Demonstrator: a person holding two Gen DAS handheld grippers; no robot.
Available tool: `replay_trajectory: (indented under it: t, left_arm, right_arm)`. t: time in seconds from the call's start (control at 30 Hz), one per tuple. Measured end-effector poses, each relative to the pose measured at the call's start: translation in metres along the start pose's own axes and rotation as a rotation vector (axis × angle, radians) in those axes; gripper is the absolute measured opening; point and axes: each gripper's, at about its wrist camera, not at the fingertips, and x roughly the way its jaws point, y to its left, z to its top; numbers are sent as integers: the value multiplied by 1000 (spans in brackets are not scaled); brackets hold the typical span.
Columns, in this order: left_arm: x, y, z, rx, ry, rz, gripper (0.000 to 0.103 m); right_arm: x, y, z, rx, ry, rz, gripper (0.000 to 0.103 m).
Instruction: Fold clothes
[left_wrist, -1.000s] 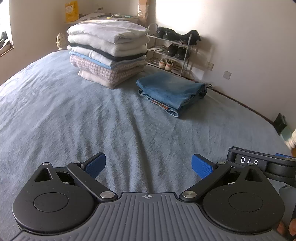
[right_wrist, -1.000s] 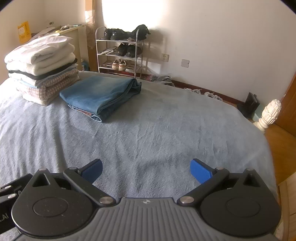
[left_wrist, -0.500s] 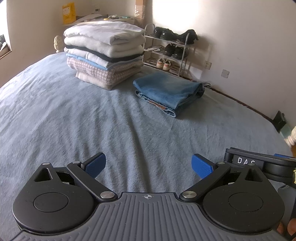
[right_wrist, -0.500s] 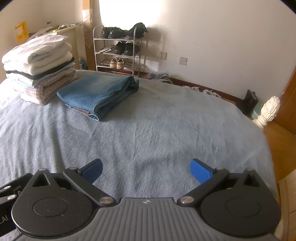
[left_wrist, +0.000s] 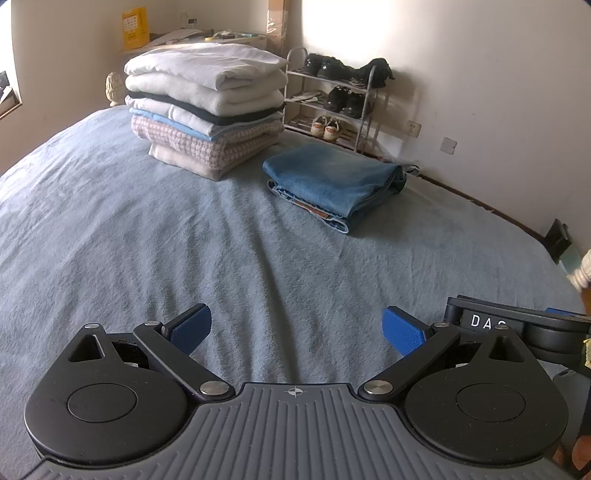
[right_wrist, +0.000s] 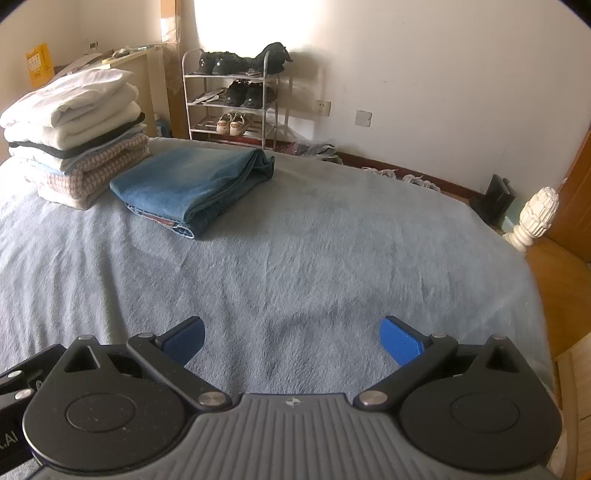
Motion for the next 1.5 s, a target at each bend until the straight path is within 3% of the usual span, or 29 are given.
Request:
replay_trajectory:
  t: [1.5]
  left_arm:
    - [3,-10,0,29,4,-13,100]
  right_arm:
    - [6,-5,-2,29,31,-12,103]
